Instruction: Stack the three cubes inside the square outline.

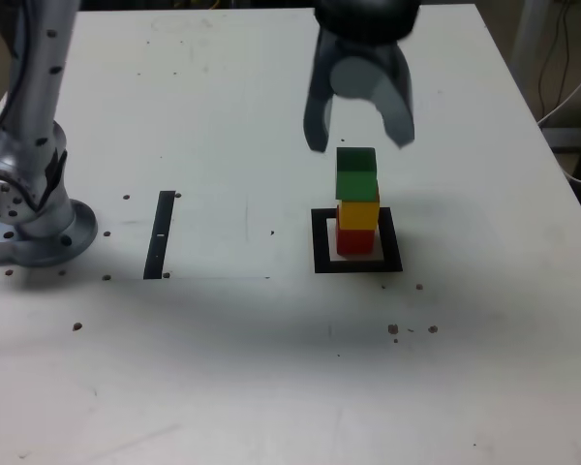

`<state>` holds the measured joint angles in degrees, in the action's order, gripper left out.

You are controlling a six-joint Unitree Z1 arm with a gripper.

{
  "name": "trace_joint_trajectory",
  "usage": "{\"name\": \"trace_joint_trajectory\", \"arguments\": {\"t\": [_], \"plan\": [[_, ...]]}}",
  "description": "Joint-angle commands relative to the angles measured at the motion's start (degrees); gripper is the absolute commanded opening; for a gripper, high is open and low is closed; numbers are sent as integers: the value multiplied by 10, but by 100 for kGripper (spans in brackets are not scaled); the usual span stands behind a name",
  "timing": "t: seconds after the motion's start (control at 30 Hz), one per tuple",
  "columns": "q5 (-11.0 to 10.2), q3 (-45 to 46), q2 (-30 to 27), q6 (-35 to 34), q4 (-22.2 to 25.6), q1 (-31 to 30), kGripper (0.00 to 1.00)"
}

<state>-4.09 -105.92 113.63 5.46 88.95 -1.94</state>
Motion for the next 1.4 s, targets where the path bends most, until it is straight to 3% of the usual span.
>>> {"name": "trace_joint_trajectory", "arguments": {"t": [0.0,0.37,0.67,1.03,1.37], "plan": [[2,5,-33,1,9,-1,100],[-4,202,-184,14,-3,-2,100],[-10,427,-290,-5,-121,2,100],[-2,585,-302,-36,-255,5,99],[-3,634,-314,-62,-278,5,99]]}}
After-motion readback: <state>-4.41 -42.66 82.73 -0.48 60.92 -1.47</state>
